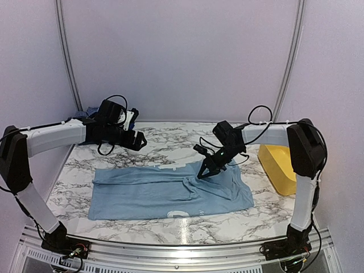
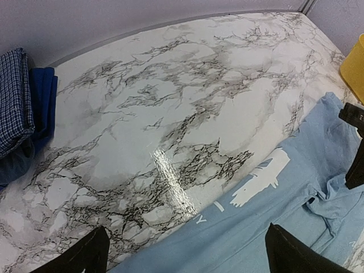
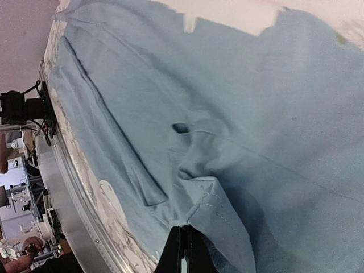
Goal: Fold and stack the mixed laundry pile
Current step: Adjust the rectangle-folded T-shirt at the center of the board.
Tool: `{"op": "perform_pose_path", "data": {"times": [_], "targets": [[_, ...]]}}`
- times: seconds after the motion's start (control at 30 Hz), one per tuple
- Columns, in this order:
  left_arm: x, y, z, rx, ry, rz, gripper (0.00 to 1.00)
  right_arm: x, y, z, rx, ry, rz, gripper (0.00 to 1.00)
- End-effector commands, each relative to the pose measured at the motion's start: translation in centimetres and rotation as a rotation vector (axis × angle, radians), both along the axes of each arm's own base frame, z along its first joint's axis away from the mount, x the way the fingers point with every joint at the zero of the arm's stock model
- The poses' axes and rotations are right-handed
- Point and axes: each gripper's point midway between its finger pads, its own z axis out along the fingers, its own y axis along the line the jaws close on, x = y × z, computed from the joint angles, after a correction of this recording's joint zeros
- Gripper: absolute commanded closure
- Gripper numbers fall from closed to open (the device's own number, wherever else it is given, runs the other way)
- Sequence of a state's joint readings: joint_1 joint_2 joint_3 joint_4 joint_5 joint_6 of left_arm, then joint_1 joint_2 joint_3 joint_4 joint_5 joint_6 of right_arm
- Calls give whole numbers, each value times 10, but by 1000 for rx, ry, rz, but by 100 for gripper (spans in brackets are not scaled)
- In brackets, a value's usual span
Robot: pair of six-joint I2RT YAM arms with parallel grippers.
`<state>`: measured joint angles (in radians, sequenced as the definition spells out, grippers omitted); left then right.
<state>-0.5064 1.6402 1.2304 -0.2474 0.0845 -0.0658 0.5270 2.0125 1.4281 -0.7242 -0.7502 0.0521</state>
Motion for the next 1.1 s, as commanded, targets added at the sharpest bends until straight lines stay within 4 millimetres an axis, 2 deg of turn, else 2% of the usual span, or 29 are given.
{"op": "perform_pose_path", "data": {"times": [0.0, 0.13, 0.2, 0.3, 0.37, 0.47, 0.57, 0.67, 0.8, 0.97, 1.07], "targets": [[-9, 6, 3, 5, -4, -2, 1, -41, 27, 18, 31, 23, 78, 100], [-13, 9, 2, 5, -2, -1, 1, -76, 45, 14, 30, 62, 146, 100], [-15, 10, 2, 10, -5, 0, 1, -89, 47, 11, 17, 81, 175, 82], [-17, 15, 5, 14, -16, 9, 1, -98, 46, 23, 37, 77, 208, 63], [-20, 18, 6, 6, -15, 21, 1, -97, 47, 39, 64, 40, 228, 59], [-22, 26, 8, -46, 16, 62, 1, -77, 45, 56, 86, -12, 191, 58], [-28, 35, 1, -122, 103, 114, 1, -40, 36, 58, 57, -68, 85, 58], [-45, 45, -15, -176, 210, 149, 1, 4, 12, 51, -7, -113, -51, 58], [-68, 77, -49, -162, 324, 288, 1, 43, -28, 34, -95, -145, -194, 58], [-89, 128, -58, -246, 373, 546, 1, 60, -74, 6, -188, -123, -295, 57], [-99, 138, -59, -290, 383, 597, 1, 64, -105, -10, -241, -97, -366, 55]]}}
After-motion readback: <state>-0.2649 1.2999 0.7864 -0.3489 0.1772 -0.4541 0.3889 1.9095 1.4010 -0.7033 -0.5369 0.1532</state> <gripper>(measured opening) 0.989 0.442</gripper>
